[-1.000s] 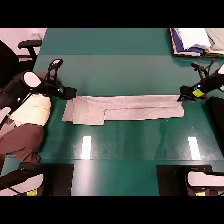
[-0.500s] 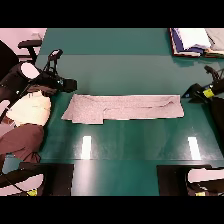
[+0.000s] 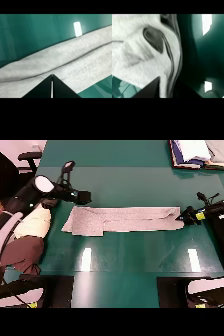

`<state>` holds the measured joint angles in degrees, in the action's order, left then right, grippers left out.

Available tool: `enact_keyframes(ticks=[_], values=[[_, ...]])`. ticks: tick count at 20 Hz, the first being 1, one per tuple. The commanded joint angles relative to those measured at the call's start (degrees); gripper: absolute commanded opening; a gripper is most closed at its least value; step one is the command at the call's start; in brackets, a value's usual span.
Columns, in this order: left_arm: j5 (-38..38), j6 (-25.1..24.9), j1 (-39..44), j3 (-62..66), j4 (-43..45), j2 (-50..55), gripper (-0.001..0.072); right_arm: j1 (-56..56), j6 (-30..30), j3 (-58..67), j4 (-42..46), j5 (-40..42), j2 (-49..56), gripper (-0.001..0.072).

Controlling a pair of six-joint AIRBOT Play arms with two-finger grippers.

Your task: Fold the shirts.

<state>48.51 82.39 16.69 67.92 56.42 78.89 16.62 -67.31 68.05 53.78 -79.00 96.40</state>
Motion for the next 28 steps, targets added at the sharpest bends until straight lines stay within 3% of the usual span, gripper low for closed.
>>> enact_keyframes(ticks=[1, 5, 9, 12, 23, 28], values=[[-4.3, 0.7, 5.2, 0.3, -4.6, 5.0, 0.0024, -2.4, 1.5, -0.5, -1.8, 4.1, -1.7, 0.0013], [-3.2, 0.7, 10.0, 5.3, -5.9, 13.5, 0.0024, -2.6, 1.7, -0.5, -2.1, 2.8, -10.6, 0.0012], [-2.3, 0.8, 14.0, 13.3, -5.9, 20.8, 0.0024, -6.0, 1.5, 4.1, -8.9, -1.6, -18.1, 0.0012], [-0.6, 1.7, 15.5, 17.5, -6.0, 24.7, 0.0024, -11.9, -2.3, 11.5, -10.9, -2.3, -20.8, 0.0012], [-1.0, 3.3, 17.6, 20.6, -4.0, 28.1, 0.0024, -33.4, -6.1, 27.4, -10.8, -0.8, -20.7, 0.0012], [3.2, 3.3, 12.0, 21.2, -0.6, 22.8, 0.0024, -40.7, -6.2, 32.7, -10.8, 0.4, -16.0, 0.0012]])
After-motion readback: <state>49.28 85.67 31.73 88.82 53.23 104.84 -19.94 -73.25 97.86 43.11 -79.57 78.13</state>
